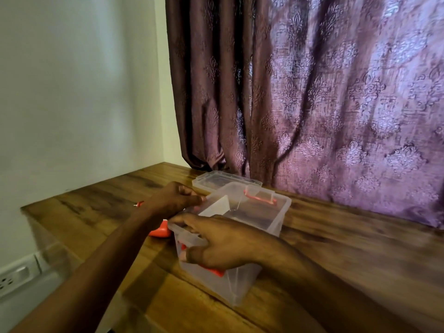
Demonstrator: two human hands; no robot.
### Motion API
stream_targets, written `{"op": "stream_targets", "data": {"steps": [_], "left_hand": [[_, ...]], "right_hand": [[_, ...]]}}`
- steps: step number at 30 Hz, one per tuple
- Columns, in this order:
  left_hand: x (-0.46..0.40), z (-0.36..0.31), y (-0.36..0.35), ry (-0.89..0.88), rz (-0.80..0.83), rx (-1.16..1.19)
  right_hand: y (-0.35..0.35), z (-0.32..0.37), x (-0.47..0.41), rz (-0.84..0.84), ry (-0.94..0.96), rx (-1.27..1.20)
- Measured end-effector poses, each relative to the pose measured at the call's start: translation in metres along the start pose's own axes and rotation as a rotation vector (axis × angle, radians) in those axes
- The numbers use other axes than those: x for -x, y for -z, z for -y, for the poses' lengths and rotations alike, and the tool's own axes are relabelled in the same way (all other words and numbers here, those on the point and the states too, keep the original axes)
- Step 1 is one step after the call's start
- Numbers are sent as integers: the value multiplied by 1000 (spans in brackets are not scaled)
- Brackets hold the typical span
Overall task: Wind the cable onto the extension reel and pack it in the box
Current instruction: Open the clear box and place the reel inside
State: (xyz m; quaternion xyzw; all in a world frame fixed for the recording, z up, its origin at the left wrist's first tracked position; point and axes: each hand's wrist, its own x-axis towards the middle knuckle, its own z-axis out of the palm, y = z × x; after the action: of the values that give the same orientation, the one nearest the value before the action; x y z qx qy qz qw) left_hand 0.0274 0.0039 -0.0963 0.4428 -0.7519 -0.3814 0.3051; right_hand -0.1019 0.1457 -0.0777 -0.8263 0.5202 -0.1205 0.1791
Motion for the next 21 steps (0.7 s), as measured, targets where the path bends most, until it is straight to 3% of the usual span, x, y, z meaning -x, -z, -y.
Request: {"op": "stream_targets", "data": {"steps": [3, 6, 8, 11, 14, 21], "left_hand": [[0, 4, 7, 45, -54, 13], [-2, 16, 20, 142, -219, 96], [-2, 32, 29, 152, -328, 7], [-3, 60, 39, 214, -415, -258], [-7, 78, 44, 315, -386, -376], [-10, 99, 51, 432, -350, -269]], "right_hand": [[3, -4, -5, 16, 31, -74], [18, -10, -11, -173, 55, -231], [33, -17, -22, -328, 39, -223], [52, -26, -48, -403, -15, -205], [62, -32, -81, -335, -108, -36], [54, -51, -151, 35, -300, 347]]}}
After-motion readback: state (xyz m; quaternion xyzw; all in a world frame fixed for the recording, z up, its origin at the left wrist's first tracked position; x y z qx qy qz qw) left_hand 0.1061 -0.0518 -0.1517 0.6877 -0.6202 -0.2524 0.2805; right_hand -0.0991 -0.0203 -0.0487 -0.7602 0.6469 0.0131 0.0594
